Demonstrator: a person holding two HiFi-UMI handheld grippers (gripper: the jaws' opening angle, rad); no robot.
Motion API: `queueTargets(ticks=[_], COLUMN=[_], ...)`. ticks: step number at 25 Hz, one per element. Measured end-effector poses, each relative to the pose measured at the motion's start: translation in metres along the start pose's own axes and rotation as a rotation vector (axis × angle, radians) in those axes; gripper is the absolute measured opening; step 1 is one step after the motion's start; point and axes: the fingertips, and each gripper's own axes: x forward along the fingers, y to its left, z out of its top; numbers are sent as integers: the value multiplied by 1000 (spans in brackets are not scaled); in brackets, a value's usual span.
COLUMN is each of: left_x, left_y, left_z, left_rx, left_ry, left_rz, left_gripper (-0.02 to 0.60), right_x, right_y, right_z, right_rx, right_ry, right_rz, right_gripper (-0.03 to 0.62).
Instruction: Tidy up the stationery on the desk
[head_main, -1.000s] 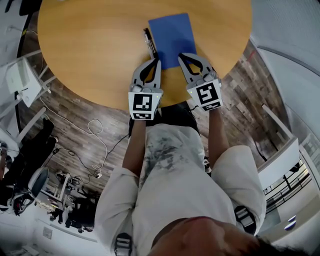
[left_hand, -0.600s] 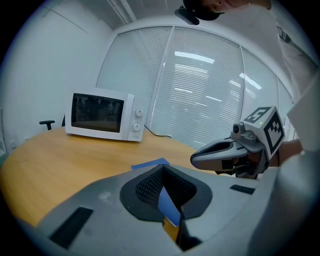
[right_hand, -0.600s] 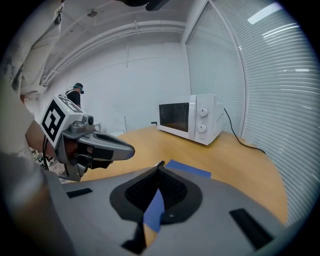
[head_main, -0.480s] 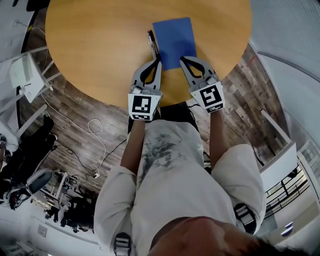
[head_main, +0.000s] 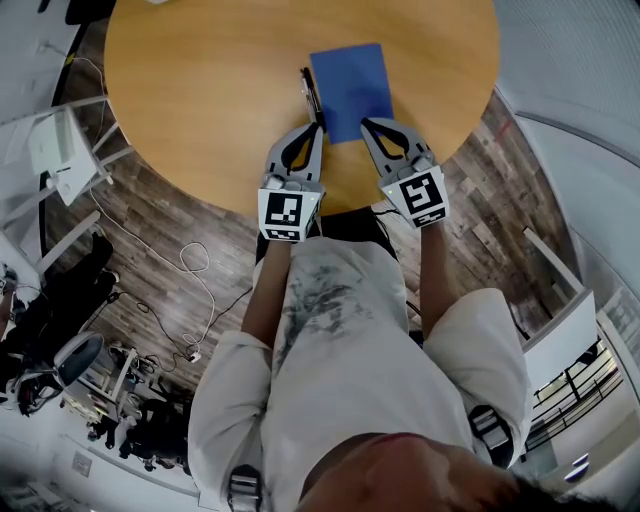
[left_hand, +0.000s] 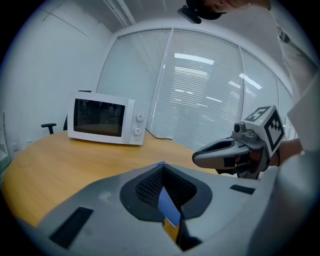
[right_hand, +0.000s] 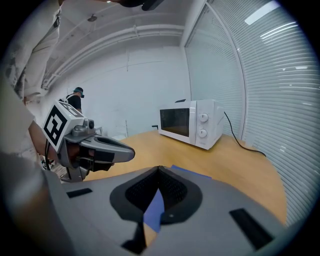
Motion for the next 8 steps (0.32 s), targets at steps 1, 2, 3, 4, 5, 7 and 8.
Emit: queueTargets(ticks=[1, 2, 3, 4, 5, 7, 8], left_x=[0, -1, -2, -2, -2, -2, -2], left_y=[1, 2, 2, 3, 3, 2, 2], left_z=[1, 2, 2, 3, 4, 6, 6], left_rx=[2, 3, 4, 5, 5, 6, 7], left_ry=[-1, -1, -2, -2, -2, -2, -3], left_rz=[1, 2, 3, 3, 3, 2, 1], left_gripper=[8, 8, 8, 8, 8, 8, 8], right_x=[0, 0, 0, 0, 0, -1, -1], right_y=[0, 1, 1, 2, 2, 2, 1], right_z=[1, 2, 3, 4, 6, 8, 9], right_rx=[0, 1, 3, 5, 8, 12, 14], right_ry=[-1, -2, -3, -4, -5, -8, -9], right_rz=[-1, -2, -3, -4, -5, -7, -9], right_gripper=[63, 63, 63, 63, 63, 63, 63])
